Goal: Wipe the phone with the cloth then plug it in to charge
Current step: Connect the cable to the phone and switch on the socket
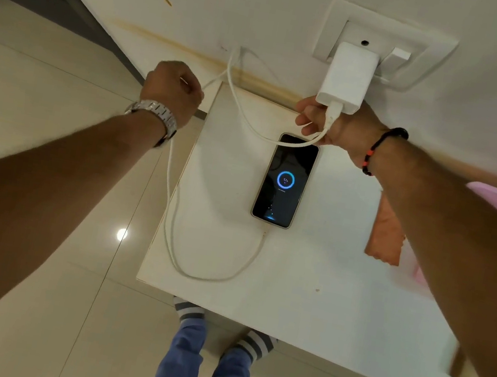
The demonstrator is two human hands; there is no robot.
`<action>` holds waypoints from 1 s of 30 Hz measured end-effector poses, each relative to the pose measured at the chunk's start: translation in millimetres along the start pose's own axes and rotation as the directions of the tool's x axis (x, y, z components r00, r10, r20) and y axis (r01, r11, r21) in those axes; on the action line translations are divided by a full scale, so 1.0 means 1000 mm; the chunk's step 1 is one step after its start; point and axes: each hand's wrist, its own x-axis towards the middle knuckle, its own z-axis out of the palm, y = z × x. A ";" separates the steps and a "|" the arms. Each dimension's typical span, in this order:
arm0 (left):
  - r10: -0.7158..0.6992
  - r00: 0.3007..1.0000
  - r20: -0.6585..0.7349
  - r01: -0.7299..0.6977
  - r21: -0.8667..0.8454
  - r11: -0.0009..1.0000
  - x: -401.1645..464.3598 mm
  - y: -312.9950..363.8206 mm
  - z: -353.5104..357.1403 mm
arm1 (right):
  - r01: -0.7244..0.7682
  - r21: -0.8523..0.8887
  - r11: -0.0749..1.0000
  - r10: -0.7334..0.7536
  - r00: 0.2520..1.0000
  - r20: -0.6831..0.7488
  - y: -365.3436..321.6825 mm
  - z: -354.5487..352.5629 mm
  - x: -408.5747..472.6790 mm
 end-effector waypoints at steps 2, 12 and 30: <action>0.013 1.000 -0.017 -0.013 -0.005 1.000 0.014 0.002 0.005 | -0.034 0.070 0.997 0.036 0.999 -0.022 0.005 -0.001 0.002; -0.037 0.995 0.091 0.040 -0.038 0.998 0.046 0.018 0.027 | -0.195 0.338 0.921 0.175 0.981 0.089 0.011 -0.007 0.015; -0.271 0.839 0.472 0.303 0.010 0.953 0.047 -0.012 0.039 | -0.247 0.423 0.872 0.293 0.955 -0.046 0.042 -0.030 0.007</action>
